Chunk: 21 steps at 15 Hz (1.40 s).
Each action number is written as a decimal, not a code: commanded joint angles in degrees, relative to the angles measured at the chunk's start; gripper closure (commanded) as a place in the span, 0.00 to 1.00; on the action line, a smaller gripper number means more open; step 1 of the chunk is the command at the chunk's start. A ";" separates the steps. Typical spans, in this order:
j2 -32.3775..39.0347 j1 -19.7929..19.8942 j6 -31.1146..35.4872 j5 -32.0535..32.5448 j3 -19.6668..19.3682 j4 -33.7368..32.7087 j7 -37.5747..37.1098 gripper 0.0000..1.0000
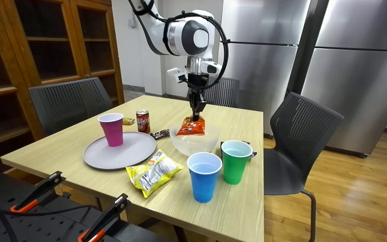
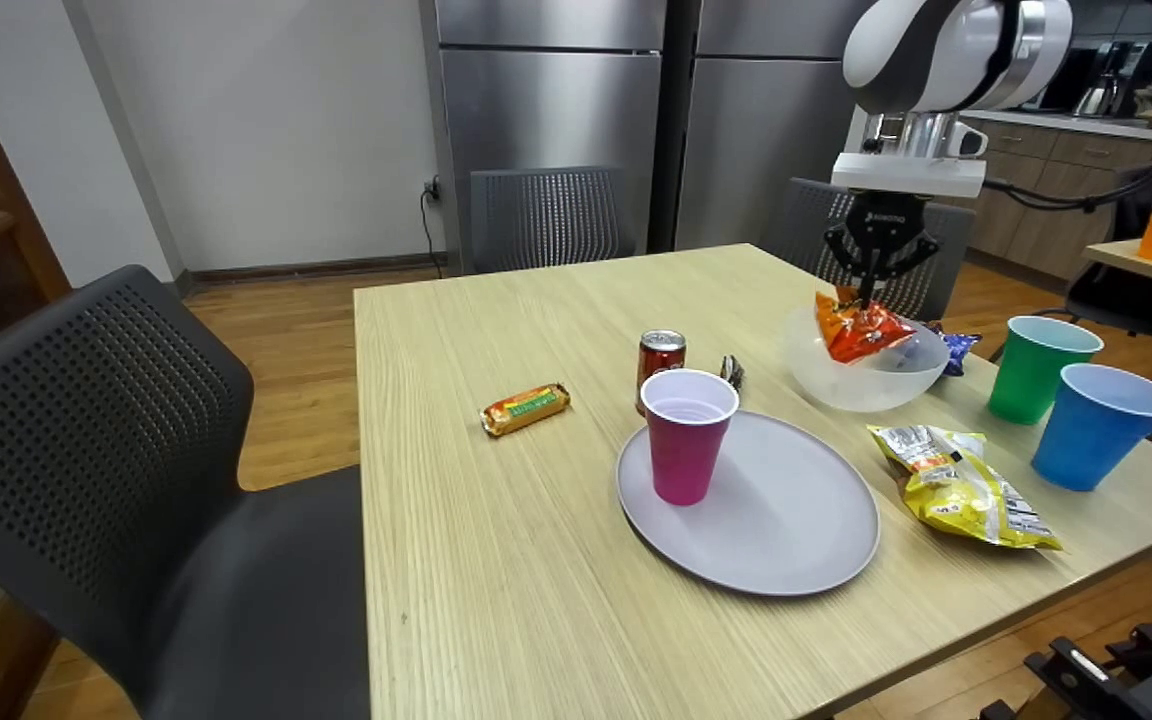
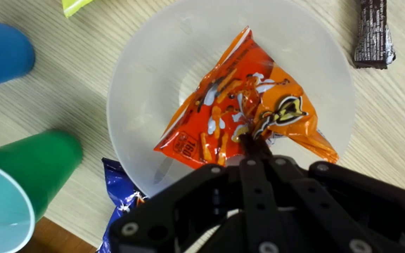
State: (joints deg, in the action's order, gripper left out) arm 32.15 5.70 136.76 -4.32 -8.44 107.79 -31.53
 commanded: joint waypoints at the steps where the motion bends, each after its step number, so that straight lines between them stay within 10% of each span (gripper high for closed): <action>1: 2.71 -0.01 -3.90 -1.90 -0.57 -4.11 1.48 1.00; 19: 7.55 0.03 -4.17 -4.60 -1.25 -6.23 0.75 1.00; 20: 7.19 -0.19 -3.91 -4.42 -1.48 -5.82 0.48 0.74; 21: 6.81 -0.29 -3.70 -4.36 -1.55 -5.46 0.48 0.73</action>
State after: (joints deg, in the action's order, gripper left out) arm 39.30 5.82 134.27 -7.55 -9.47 103.08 -31.53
